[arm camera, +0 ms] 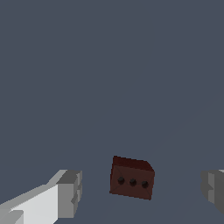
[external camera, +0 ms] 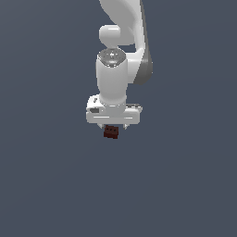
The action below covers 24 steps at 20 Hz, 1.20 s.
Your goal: Pick up the object and move it to a goal position.
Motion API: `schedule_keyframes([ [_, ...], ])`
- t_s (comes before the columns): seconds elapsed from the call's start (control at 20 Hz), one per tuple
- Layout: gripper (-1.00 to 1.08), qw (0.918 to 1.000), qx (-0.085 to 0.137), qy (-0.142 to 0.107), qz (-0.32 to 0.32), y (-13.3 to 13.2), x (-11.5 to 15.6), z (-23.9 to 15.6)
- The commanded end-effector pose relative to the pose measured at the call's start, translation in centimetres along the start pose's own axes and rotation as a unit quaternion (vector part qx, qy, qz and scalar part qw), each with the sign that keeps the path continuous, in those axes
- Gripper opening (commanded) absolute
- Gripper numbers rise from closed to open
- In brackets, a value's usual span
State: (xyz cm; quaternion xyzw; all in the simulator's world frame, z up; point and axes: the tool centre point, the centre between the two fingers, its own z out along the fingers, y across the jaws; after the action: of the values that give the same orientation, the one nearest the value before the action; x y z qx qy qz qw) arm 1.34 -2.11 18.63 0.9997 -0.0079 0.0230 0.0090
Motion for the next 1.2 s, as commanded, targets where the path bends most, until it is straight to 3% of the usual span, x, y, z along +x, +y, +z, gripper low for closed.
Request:
schedule_keyframes([
  [0.0,1.00,1.0000,0.000,0.000,0.000,0.0,0.0,0.0],
  [0.65,1.00,0.9997,-0.009,0.004,0.021,2.0,-0.3,-0.4],
  [1.15,1.00,0.9996,-0.010,0.002,-0.026,2.0,-0.7,0.4],
])
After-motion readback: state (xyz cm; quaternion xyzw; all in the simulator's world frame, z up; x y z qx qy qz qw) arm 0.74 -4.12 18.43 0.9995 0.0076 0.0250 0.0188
